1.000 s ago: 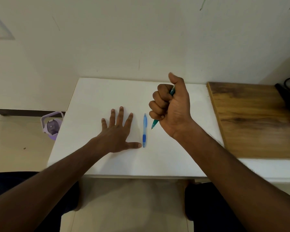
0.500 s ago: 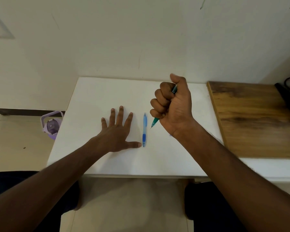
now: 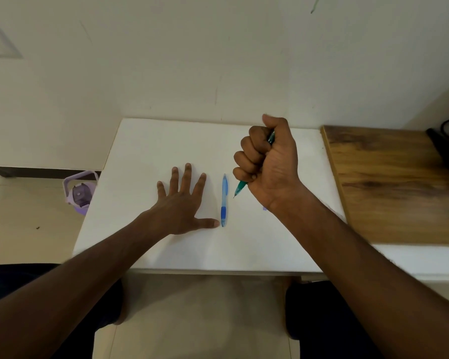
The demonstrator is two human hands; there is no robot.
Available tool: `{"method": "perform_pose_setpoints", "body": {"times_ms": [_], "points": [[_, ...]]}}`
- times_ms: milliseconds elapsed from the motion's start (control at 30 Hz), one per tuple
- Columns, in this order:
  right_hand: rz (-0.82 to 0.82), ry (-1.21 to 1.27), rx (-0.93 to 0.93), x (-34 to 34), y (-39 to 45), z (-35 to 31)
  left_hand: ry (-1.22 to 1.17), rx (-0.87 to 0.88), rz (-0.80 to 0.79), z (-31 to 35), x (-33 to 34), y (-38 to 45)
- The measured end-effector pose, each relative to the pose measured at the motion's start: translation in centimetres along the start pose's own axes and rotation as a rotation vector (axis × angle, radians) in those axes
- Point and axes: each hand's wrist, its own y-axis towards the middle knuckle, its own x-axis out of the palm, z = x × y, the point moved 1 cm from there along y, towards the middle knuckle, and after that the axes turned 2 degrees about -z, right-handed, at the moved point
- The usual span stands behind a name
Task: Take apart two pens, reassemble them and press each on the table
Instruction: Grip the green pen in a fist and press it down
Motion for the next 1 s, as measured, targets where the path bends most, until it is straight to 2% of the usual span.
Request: {"method": "perform_pose_setpoints", "body": {"times_ms": [400, 500, 567, 667, 700, 733, 800, 867, 1000], "points": [[-0.029, 0.052, 0.015, -0.6, 0.4, -0.1, 0.000, 0.013, 0.021, -0.5, 0.5, 0.5], [0.012, 0.074, 0.015, -1.0, 0.7, -0.3, -0.006, 0.025, 0.008, -1.2, -0.1, 0.0], [0.048, 0.103, 0.011, -1.3, 0.9, -0.4, -0.069, 0.043, 0.060, -1.8, -1.1, -0.6], [0.033, 0.196, 0.014, -1.9, 1.1, -0.7, -0.432, 0.099, 0.361, -2.0, -2.8, -1.6], [0.022, 0.229, 0.010, -2.1, 1.1, -0.8, -0.639, 0.106, 0.441, -1.7, -3.2, -2.0], [0.012, 0.261, 0.002, -2.3, 1.2, -0.9, -0.895, 0.102, 0.447, -1.2, -3.5, -2.5], [0.002, 0.329, -0.024, -2.7, 1.2, -1.1, -1.386, 0.089, 0.274, -0.1, -3.8, -3.3], [0.004, 0.380, -0.052, -3.1, 1.3, -1.2, -1.679, 0.078, 0.100, 0.9, -3.5, -4.1], [0.022, 0.401, -0.096, -3.6, 1.4, -1.3, -1.803, 0.049, -0.044, 2.7, -2.6, -4.9]]}}
